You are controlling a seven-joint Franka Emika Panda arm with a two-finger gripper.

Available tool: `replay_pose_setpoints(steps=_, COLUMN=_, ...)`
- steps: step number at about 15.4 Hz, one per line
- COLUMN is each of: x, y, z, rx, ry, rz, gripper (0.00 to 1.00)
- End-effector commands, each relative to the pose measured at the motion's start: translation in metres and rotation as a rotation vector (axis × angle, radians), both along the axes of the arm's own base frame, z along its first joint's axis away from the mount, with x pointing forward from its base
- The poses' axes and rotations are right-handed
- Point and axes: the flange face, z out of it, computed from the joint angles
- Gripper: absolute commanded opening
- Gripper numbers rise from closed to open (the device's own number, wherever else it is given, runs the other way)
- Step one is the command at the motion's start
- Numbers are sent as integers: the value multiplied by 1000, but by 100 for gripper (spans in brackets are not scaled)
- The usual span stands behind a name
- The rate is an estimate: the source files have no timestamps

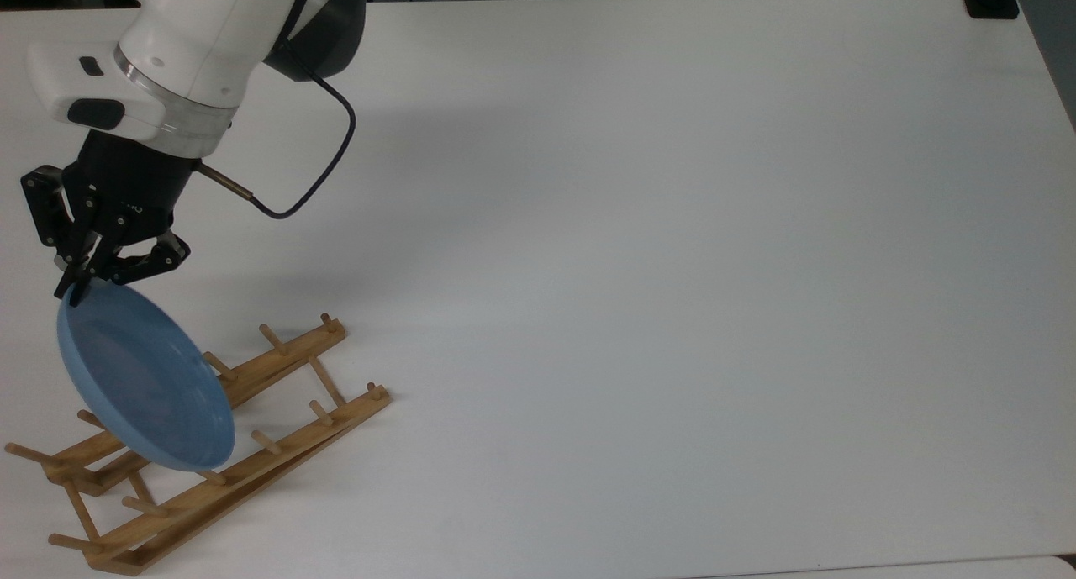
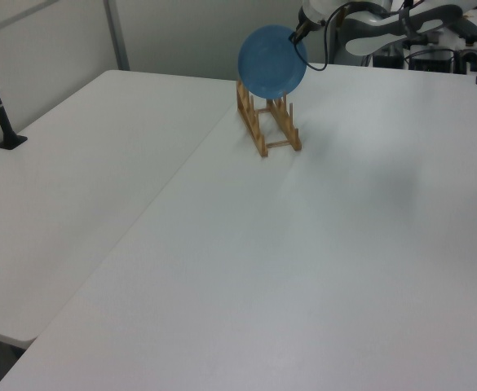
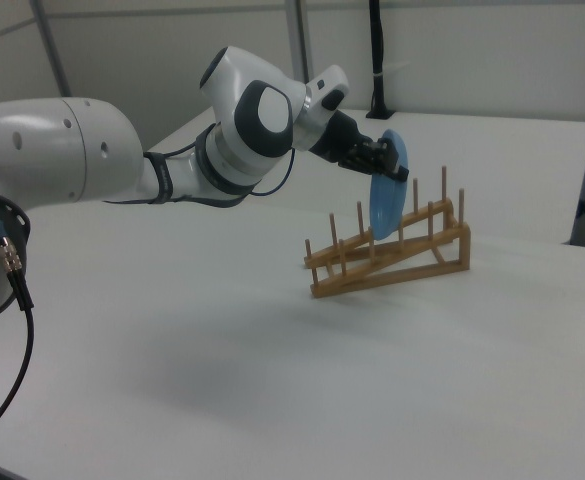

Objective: Place plate in plate rack

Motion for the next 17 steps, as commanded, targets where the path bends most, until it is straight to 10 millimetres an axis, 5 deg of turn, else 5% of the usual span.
replay_pose_setpoints(steps=1, x=2, y=4, z=0, rx=-15, ry=-28, rz=14, gripper=49)
replay_pose_setpoints(steps=2, x=2, y=4, z=-1, rx=-16, ry=-26, rz=14, gripper=60)
replay_pose_setpoints(steps=6, x=4, y=11, z=-3, rx=-12, ry=-24, rz=24, gripper=74)
replay_pose_setpoints(steps=10, x=7, y=28, z=-1, rx=17, ry=-52, rz=12, gripper=100)
replay_pose_setpoints(steps=17, x=-8, y=83, z=38, rx=251, ry=-40, rz=-112, gripper=100)
